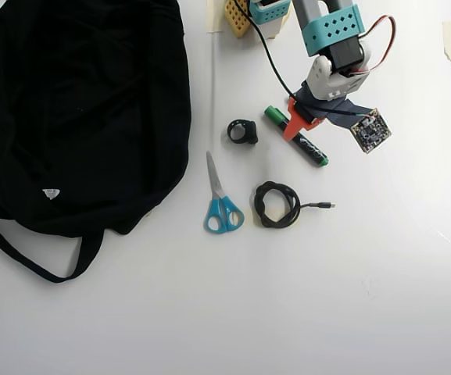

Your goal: Put the green marker into the black bag

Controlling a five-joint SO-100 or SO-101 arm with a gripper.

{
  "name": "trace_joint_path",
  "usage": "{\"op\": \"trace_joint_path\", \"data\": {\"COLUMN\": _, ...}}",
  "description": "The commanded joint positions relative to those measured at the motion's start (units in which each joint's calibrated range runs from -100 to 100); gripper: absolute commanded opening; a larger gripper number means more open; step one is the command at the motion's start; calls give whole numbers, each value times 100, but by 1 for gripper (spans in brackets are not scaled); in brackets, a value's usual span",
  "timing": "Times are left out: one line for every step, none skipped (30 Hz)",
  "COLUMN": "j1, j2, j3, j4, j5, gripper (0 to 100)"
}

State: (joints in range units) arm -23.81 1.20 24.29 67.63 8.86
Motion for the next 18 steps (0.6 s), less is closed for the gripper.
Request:
{"op": "trace_joint_path", "data": {"j1": 25, "j2": 12, "j3": -39, "j4": -96, "j5": -11, "gripper": 26}}
{"op": "trace_joint_path", "data": {"j1": 25, "j2": 29, "j3": -39, "j4": -96, "j5": -11, "gripper": 26}}
{"op": "trace_joint_path", "data": {"j1": 25, "j2": 29, "j3": -39, "j4": -96, "j5": -11, "gripper": 26}}
{"op": "trace_joint_path", "data": {"j1": 25, "j2": 37, "j3": -21, "j4": -96, "j5": -11, "gripper": 26}}
{"op": "trace_joint_path", "data": {"j1": 25, "j2": 54, "j3": -12, "j4": -96, "j5": -11, "gripper": 26}}
{"op": "trace_joint_path", "data": {"j1": 25, "j2": 95, "j3": 15, "j4": -96, "j5": -11, "gripper": 26}}
{"op": "trace_joint_path", "data": {"j1": 25, "j2": 137, "j3": 33, "j4": -96, "j5": -16, "gripper": 26}}
{"op": "trace_joint_path", "data": {"j1": 25, "j2": 178, "j3": 33, "j4": -96, "j5": -16, "gripper": 26}}
{"op": "trace_joint_path", "data": {"j1": 25, "j2": 212, "j3": 33, "j4": -96, "j5": -16, "gripper": 26}}
{"op": "trace_joint_path", "data": {"j1": 25, "j2": 236, "j3": 33, "j4": -96, "j5": -16, "gripper": 26}}
{"op": "trace_joint_path", "data": {"j1": 25, "j2": 245, "j3": 33, "j4": -96, "j5": -16, "gripper": 26}}
{"op": "trace_joint_path", "data": {"j1": 25, "j2": 253, "j3": 24, "j4": -96, "j5": -16, "gripper": 26}}
{"op": "trace_joint_path", "data": {"j1": 25, "j2": 253, "j3": 24, "j4": -105, "j5": -16, "gripper": 26}}
{"op": "trace_joint_path", "data": {"j1": 25, "j2": 253, "j3": 24, "j4": -165, "j5": -16, "gripper": 26}}
{"op": "trace_joint_path", "data": {"j1": 25, "j2": 253, "j3": 33, "j4": -208, "j5": -11, "gripper": 26}}
{"op": "trace_joint_path", "data": {"j1": 25, "j2": 253, "j3": 33, "j4": -260, "j5": -5, "gripper": 26}}
{"op": "trace_joint_path", "data": {"j1": 25, "j2": 253, "j3": 33, "j4": -303, "j5": 0, "gripper": 26}}
{"op": "trace_joint_path", "data": {"j1": 17, "j2": 261, "j3": 33, "j4": -346, "j5": 5, "gripper": 26}}
